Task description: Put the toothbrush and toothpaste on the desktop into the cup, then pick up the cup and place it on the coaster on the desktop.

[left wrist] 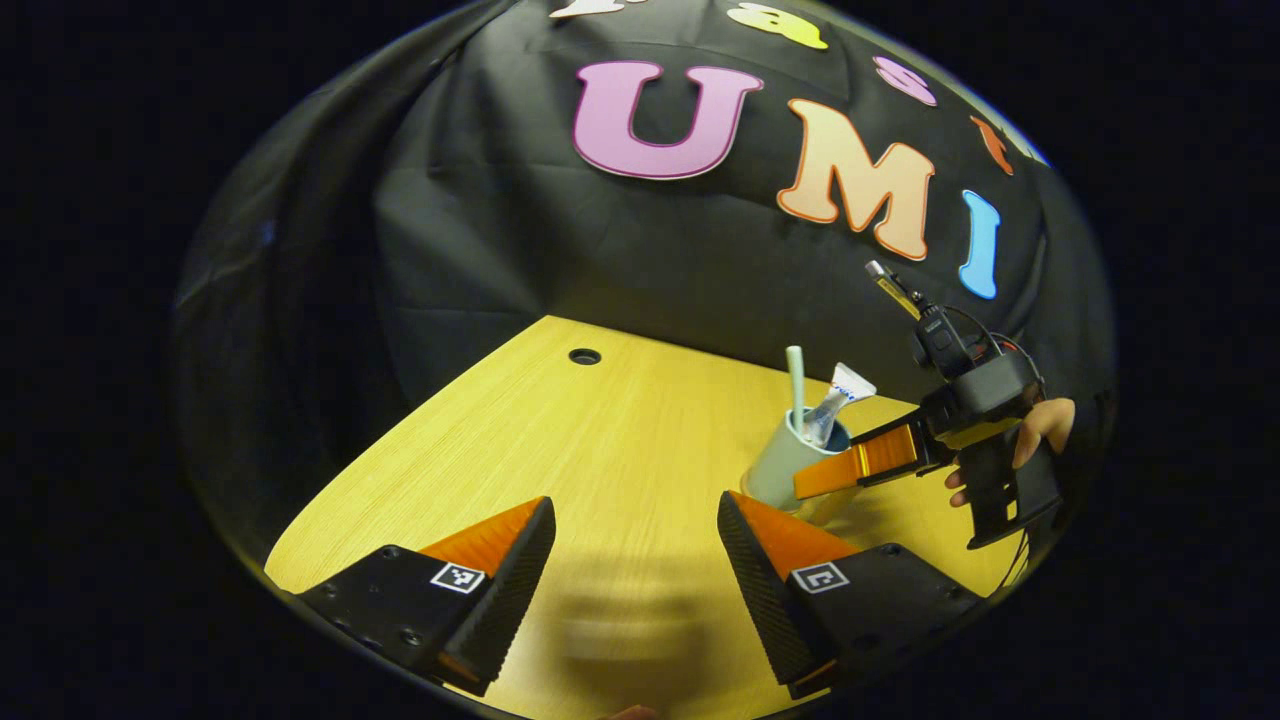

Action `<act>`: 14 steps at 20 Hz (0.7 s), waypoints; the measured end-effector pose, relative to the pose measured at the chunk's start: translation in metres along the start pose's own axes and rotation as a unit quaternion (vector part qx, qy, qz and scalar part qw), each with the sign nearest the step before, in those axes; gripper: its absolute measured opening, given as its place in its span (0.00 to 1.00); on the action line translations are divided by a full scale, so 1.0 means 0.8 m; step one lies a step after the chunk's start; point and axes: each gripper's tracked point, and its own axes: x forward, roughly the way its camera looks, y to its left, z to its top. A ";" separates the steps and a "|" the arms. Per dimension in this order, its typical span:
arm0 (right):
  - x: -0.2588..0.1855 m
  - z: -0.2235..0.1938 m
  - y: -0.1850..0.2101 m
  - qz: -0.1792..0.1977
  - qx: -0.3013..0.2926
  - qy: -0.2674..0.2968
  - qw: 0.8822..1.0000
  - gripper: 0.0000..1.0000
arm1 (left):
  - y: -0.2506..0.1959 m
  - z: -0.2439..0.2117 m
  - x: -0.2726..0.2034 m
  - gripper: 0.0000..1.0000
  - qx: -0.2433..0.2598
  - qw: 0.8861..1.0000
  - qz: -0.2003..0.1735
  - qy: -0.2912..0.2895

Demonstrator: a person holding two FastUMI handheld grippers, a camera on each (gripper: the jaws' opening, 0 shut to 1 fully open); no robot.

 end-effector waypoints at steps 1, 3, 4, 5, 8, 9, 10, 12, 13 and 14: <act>-0.011 0.005 -0.004 0.000 -0.003 -0.021 1.000 0.92 | -0.013 0.005 0.000 0.95 0.003 1.000 -0.006 -0.002; -0.030 0.010 -0.015 -0.001 -0.010 -0.066 0.998 0.99 | -0.043 0.009 0.003 0.94 0.010 1.000 -0.022 -0.004; -0.045 0.016 -0.022 -0.004 -0.013 -0.093 0.996 0.94 | -0.058 0.011 0.003 0.94 0.012 0.999 -0.032 -0.006; -0.058 0.021 -0.030 -0.007 -0.014 -0.121 0.993 0.99 | -0.075 0.015 0.001 0.95 0.014 0.999 -0.041 -0.009; -0.099 0.034 -0.051 -0.012 -0.009 -0.201 0.980 0.99 | -0.117 0.034 -0.005 0.94 0.026 0.998 -0.059 -0.025; -0.115 0.039 -0.058 -0.012 -0.007 -0.227 0.974 0.94 | -0.128 0.040 -0.006 0.94 0.027 0.997 -0.064 -0.032; -0.132 0.046 -0.065 -0.012 -0.002 -0.255 0.967 0.99 | -0.141 0.047 -0.009 0.94 0.025 0.997 -0.070 -0.037; -0.165 0.060 -0.082 -0.020 0.006 -0.310 0.950 0.99 | -0.163 0.059 -0.016 0.94 0.027 0.995 -0.080 -0.050; -0.185 0.065 -0.094 -0.030 0.011 -0.338 0.941 0.94 | -0.172 0.066 -0.018 0.94 0.031 0.994 -0.083 -0.058; -0.207 0.065 -0.105 -0.040 0.016 -0.363 0.931 0.99 | -0.183 0.074 -0.022 0.94 0.037 0.993 -0.087 -0.069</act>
